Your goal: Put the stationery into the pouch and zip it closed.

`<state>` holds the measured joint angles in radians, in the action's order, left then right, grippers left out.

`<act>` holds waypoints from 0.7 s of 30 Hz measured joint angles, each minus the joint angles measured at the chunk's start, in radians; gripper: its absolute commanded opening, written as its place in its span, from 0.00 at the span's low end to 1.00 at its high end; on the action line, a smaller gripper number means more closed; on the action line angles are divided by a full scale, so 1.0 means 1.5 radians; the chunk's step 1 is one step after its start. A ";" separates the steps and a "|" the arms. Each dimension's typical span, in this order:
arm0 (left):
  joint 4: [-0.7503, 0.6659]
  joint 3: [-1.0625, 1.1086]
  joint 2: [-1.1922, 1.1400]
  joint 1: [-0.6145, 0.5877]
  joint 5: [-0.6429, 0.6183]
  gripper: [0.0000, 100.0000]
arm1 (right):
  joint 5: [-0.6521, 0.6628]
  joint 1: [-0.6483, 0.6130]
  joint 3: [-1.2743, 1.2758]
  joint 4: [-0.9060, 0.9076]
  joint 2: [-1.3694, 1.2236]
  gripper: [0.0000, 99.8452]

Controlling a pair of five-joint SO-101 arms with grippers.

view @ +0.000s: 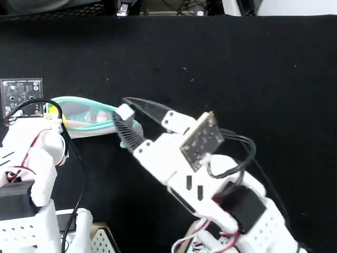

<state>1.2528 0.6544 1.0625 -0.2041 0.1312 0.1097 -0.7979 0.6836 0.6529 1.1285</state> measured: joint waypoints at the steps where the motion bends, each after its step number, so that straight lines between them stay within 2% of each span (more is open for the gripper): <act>1: 0.000 0.000 0.000 0.000 0.000 0.03 | -0.001 -0.001 0.000 -0.019 -0.015 0.01; 8: 0.000 0.000 0.000 0.000 0.000 0.03 | -0.001 -0.007 0.000 -0.134 -0.138 0.01; 21: 0.000 0.000 0.000 0.000 0.000 0.03 | -0.001 -0.009 0.018 -0.152 -0.250 0.02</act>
<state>1.2528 0.6544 1.0625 -0.2041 0.1312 0.1082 -0.8117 0.7112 0.4242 0.7541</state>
